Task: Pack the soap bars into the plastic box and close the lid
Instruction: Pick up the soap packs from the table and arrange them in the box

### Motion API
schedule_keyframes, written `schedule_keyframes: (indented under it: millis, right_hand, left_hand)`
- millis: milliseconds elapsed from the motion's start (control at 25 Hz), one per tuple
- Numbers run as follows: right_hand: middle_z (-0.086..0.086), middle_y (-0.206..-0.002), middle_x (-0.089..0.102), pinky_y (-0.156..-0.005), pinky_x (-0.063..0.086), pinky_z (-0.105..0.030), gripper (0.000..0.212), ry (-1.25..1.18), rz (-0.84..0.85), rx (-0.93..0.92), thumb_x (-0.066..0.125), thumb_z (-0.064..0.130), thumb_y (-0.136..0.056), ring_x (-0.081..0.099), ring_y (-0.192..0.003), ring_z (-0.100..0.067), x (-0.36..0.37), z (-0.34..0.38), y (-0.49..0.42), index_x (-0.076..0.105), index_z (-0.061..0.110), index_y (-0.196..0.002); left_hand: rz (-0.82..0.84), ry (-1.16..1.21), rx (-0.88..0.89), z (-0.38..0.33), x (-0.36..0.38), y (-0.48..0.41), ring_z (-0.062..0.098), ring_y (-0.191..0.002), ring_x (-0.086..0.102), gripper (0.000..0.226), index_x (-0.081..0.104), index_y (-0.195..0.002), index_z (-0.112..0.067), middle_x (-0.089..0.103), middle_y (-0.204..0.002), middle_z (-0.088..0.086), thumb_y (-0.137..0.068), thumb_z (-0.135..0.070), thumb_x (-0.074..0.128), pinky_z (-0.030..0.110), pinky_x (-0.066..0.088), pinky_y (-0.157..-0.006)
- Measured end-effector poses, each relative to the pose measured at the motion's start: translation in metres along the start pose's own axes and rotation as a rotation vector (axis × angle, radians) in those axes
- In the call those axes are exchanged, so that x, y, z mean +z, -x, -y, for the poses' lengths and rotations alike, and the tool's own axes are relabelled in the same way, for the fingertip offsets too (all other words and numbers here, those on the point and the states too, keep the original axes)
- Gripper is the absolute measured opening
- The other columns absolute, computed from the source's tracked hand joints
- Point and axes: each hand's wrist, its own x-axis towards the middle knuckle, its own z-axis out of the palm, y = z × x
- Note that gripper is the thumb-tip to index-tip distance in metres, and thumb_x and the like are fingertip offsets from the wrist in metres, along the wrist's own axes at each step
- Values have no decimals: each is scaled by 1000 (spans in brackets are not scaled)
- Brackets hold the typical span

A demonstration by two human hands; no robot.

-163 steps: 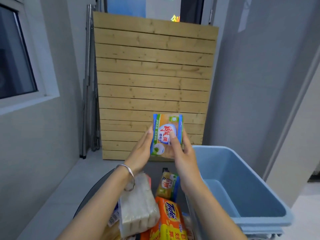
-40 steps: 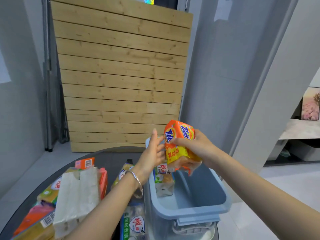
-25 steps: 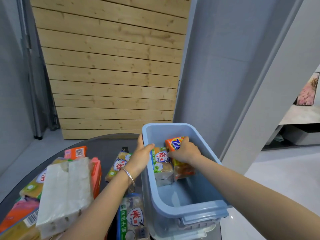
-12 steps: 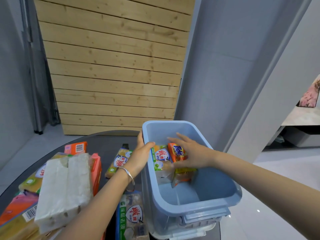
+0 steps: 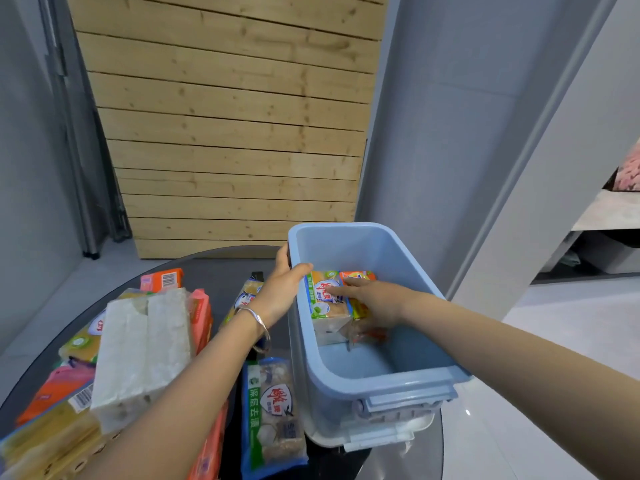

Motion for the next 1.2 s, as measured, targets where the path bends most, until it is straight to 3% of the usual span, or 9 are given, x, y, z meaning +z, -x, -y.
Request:
schedule_keyframes:
  millis: [160,240,440,520,640,840,1000,1080,1200]
  right_hand:
    - [0,-158,25,-116,23,-29,84,-211,-71,-24,70,33,-83,28,-143,-17,-25,3,28,21,22,-151]
    - [10,-153,32,-112,31,-26,75,-372,-212,-58,65,39,-86,32,-141,-11,-44,10,49,27,28,-150]
    - [26,-143,41,-105,40,-23,68,-872,-333,-251,56,66,-68,43,-131,1,-70,76,92,41,51,-132]
    - [25,-141,43,-106,38,-21,52,-880,-306,-313,56,56,-77,43,-130,1,-67,104,93,44,50,-126]
    - [17,-142,47,-110,36,-24,42,-947,-253,-357,58,37,-89,44,-131,-2,-55,139,91,46,42,-128]
    - [17,-139,48,-109,39,-23,46,-1012,-92,-324,58,33,-91,45,-132,-5,-5,185,85,46,31,-136]
    - [5,-139,49,-107,41,-27,47,-995,-121,-305,59,31,-91,45,-132,-8,10,209,72,46,25,-136]
    - [2,-141,47,-109,40,-32,44,-956,-214,-285,59,30,-91,43,-133,-12,6,215,64,49,23,-134]
    - [2,-144,45,-110,39,-36,44,-920,-253,-268,59,34,-91,41,-135,-14,4,220,55,50,23,-133]
  left_hand:
    - [36,-142,5,-15,-6,11,11,-101,56,57,19,-145,-17,53,-130,3,-95,-25,45,12,45,-69]
    - [40,-242,45,-21,-21,22,12,-117,50,63,14,-147,-13,46,-140,2,-95,-29,45,15,38,-90]
    - [-81,-430,348,-14,-96,77,8,-129,43,43,42,-135,-25,47,-134,-12,-93,-29,50,26,31,-106]
    - [-246,-508,374,0,-134,101,5,-128,40,42,41,-133,-33,45,-136,-14,-92,-33,50,29,32,-105]
    - [-454,-518,175,31,-181,132,15,-122,47,42,41,-134,-27,45,-139,0,-93,-33,47,37,40,-101]
    - [-265,-615,-82,72,-210,174,15,-110,55,45,53,-124,-23,56,-127,3,-85,-47,56,28,42,-93]
    - [-144,-789,-98,74,-203,192,-8,-75,59,61,50,-117,-37,62,-96,-21,-64,-60,70,4,41,-58]
    - [-196,-896,-51,70,-201,196,-5,-69,59,67,52,-117,-35,60,-83,-24,-59,-64,68,5,38,-53]
    - [-255,-985,-80,63,-207,200,12,-88,62,77,47,-127,-36,66,-101,-12,-59,-67,63,24,49,-70]
